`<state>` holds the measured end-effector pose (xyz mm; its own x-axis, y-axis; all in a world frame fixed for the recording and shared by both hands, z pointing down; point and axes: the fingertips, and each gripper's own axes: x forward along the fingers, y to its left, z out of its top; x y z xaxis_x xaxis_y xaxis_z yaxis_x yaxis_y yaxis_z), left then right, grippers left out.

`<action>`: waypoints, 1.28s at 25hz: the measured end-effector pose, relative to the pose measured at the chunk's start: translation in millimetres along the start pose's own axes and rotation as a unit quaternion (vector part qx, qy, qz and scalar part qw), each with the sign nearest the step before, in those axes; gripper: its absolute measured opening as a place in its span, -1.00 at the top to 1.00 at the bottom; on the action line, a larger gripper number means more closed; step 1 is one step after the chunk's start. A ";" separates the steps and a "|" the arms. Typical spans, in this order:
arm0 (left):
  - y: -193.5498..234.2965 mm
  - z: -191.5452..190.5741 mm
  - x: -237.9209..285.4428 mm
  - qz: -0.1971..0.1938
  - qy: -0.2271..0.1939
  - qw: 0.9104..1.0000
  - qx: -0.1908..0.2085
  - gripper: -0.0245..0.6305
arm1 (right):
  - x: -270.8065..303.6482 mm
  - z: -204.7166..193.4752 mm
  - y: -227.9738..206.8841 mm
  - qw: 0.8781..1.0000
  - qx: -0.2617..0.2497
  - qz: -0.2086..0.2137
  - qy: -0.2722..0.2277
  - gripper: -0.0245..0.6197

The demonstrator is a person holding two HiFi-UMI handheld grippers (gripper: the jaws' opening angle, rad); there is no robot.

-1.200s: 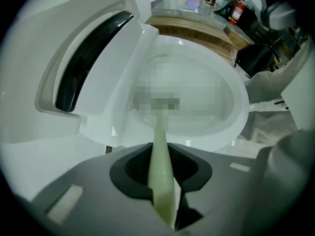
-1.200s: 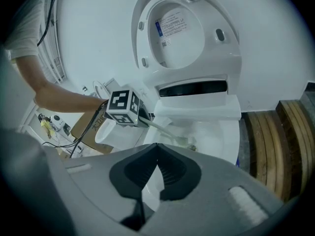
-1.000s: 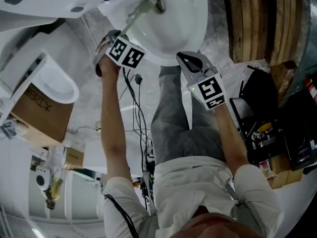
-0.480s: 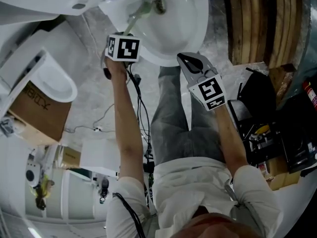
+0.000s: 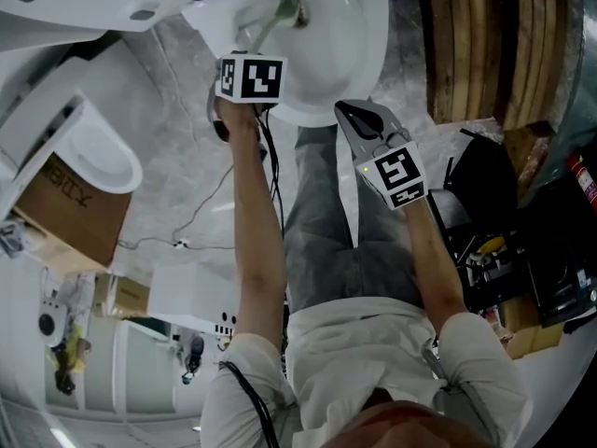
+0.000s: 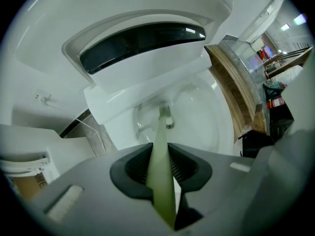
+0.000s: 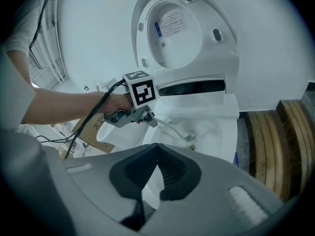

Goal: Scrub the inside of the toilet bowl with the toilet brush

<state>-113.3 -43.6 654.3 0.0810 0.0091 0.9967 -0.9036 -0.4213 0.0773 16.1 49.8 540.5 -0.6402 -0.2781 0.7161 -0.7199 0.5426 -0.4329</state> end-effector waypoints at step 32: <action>-126.7 -42.0 4.1 -0.115 -0.127 0.973 -0.152 0.61 | -27.3 -35.4 -8.0 1.000 -0.021 0.004 0.023 0.91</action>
<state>-16.2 47.9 649.7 0.3615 -0.1690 0.9169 -0.9293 -0.1456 0.3395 48.9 81.1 543.8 -0.6330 -0.2374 0.7369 -0.7015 0.5786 -0.4161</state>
